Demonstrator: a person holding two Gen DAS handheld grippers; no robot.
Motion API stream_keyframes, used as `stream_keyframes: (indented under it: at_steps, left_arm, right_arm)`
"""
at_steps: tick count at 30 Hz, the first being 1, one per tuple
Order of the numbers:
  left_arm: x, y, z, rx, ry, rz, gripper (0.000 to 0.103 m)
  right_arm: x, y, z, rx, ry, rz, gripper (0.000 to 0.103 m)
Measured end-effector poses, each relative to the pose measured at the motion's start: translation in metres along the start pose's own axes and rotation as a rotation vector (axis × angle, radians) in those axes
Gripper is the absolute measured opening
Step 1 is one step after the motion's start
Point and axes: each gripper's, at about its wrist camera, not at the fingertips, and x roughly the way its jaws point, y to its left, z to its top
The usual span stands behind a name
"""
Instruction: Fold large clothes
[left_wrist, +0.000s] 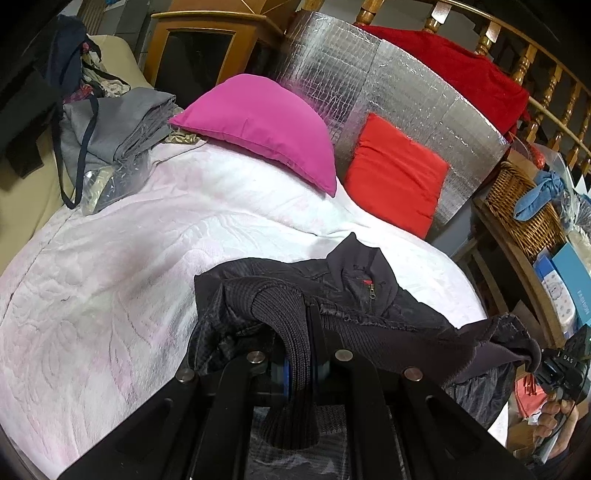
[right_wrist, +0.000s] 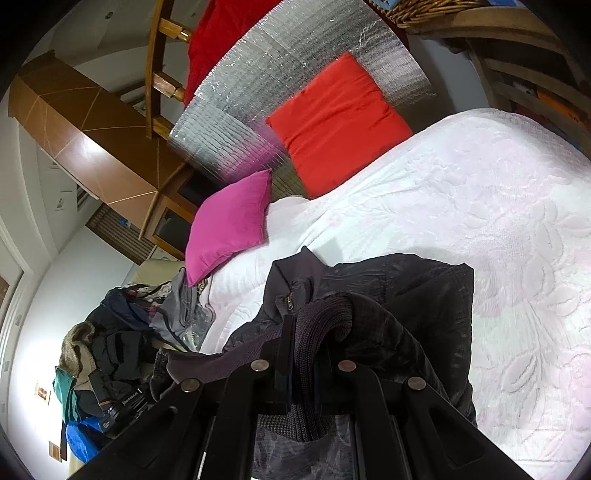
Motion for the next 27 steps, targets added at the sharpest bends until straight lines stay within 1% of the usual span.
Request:
stream_keyframes:
  at_steps: [13, 27]
  left_arm:
    - [0.017, 0.000, 0.005, 0.008, 0.015, 0.012, 0.008]
    - [0.038, -0.008, 0.006, 0.044, 0.041, 0.054, 0.008]
  right_arm:
    - [0.023, -0.008, 0.012, 0.015, 0.023, -0.022, 0.007]
    - [0.046, -0.026, 0.017, 0.036, 0.057, -0.048, 0.007]
